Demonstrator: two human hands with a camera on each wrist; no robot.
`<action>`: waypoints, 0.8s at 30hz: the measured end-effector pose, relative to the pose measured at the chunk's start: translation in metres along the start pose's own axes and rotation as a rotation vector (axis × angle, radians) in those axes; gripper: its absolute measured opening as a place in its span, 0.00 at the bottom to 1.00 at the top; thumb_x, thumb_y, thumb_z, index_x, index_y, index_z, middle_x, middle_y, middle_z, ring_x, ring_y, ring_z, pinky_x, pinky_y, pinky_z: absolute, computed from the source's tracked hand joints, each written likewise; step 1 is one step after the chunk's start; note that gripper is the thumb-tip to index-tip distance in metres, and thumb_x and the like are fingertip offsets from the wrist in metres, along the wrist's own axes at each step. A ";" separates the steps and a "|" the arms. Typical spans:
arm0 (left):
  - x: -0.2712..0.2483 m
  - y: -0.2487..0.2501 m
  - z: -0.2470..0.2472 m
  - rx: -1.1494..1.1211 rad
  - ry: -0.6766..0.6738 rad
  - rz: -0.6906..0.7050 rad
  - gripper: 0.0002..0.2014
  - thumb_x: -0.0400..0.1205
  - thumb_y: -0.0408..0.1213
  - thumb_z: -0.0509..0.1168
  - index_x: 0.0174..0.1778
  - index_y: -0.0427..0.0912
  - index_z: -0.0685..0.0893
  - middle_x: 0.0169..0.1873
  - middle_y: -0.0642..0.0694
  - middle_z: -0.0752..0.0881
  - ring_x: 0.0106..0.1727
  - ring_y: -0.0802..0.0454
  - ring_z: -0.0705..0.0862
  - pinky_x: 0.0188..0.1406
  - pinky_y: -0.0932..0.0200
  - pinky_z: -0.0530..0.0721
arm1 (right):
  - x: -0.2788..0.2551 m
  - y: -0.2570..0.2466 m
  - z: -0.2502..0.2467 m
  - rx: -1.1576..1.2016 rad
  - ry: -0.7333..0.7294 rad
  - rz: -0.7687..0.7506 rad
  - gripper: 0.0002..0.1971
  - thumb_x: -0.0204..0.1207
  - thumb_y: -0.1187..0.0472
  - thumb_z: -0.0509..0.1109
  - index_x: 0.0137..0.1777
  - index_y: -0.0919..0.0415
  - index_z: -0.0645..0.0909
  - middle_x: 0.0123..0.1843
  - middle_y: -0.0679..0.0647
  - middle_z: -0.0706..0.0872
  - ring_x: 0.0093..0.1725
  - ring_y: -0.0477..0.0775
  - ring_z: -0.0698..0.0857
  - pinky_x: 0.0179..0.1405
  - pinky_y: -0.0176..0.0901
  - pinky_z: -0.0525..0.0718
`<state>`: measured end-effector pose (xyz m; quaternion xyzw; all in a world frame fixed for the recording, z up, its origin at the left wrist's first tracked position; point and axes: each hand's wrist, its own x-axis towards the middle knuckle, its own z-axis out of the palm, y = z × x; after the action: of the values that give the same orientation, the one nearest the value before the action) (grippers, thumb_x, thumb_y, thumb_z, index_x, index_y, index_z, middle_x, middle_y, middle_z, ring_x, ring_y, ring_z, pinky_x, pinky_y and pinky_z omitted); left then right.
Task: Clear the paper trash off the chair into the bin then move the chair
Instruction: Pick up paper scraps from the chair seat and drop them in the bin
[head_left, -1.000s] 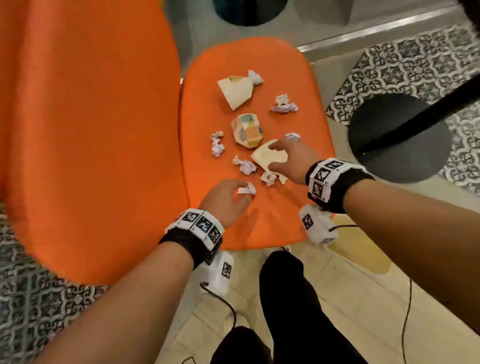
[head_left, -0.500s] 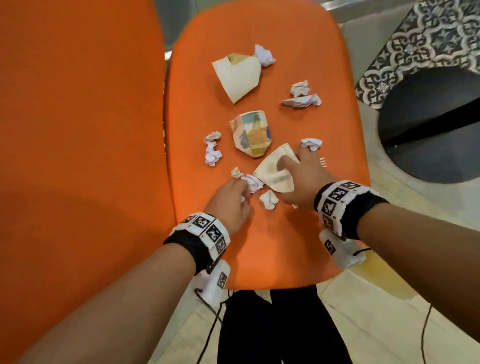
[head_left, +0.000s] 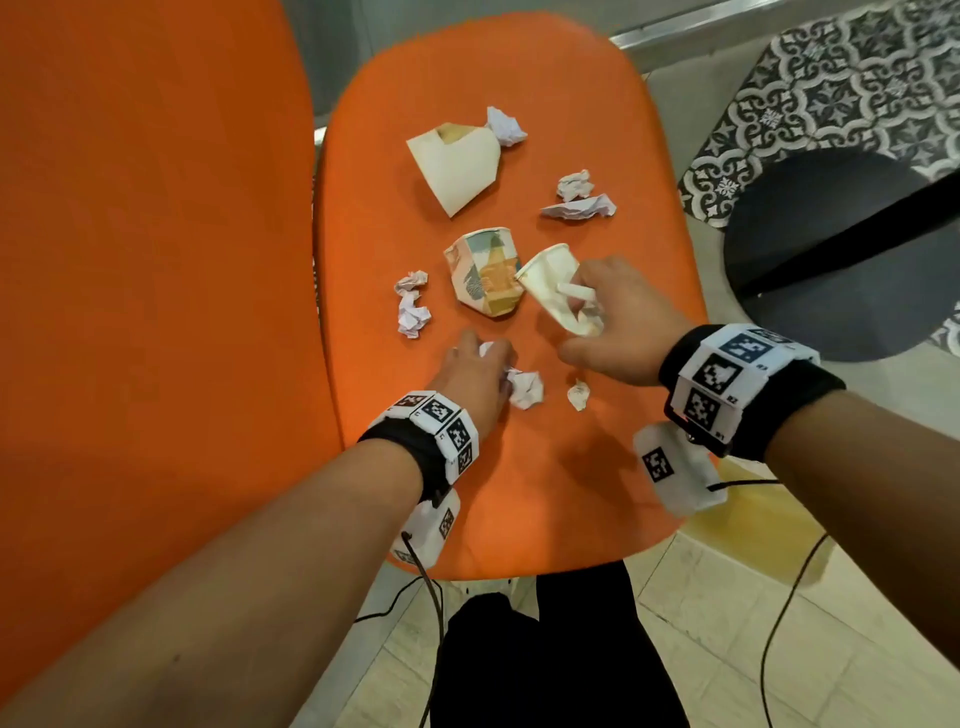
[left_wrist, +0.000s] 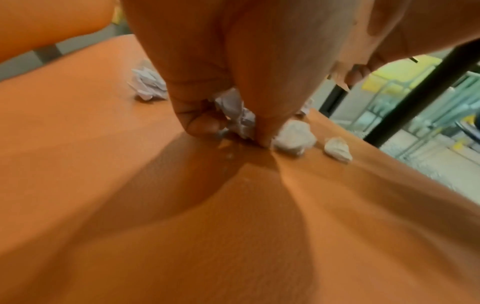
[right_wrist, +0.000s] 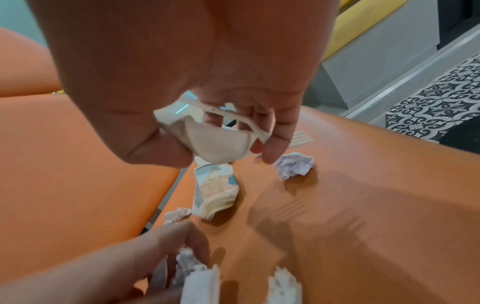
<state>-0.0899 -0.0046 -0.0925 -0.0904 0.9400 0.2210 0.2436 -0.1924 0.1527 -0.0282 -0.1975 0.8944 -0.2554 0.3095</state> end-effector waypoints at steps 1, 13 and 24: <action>-0.001 0.001 -0.002 -0.011 0.024 -0.005 0.16 0.80 0.37 0.62 0.64 0.44 0.75 0.59 0.35 0.72 0.54 0.33 0.79 0.50 0.47 0.81 | -0.005 0.001 0.001 0.003 0.010 -0.011 0.24 0.62 0.55 0.77 0.57 0.57 0.74 0.52 0.52 0.70 0.52 0.53 0.70 0.46 0.43 0.67; -0.059 0.131 -0.041 -0.377 0.431 0.386 0.12 0.79 0.42 0.64 0.57 0.45 0.79 0.49 0.46 0.71 0.44 0.50 0.79 0.45 0.66 0.73 | -0.178 0.101 -0.005 0.308 0.457 0.230 0.19 0.58 0.55 0.73 0.48 0.58 0.73 0.51 0.54 0.72 0.46 0.55 0.74 0.39 0.41 0.71; -0.003 0.244 0.285 -0.011 -0.263 0.198 0.18 0.83 0.43 0.60 0.67 0.42 0.71 0.67 0.35 0.66 0.54 0.32 0.81 0.52 0.47 0.77 | -0.211 0.358 0.139 0.341 0.244 0.617 0.23 0.57 0.52 0.81 0.49 0.57 0.76 0.46 0.54 0.81 0.46 0.61 0.82 0.38 0.46 0.78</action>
<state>-0.0360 0.3424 -0.2241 0.0309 0.9032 0.2589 0.3409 -0.0176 0.4973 -0.2340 0.1678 0.8867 -0.3172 0.2916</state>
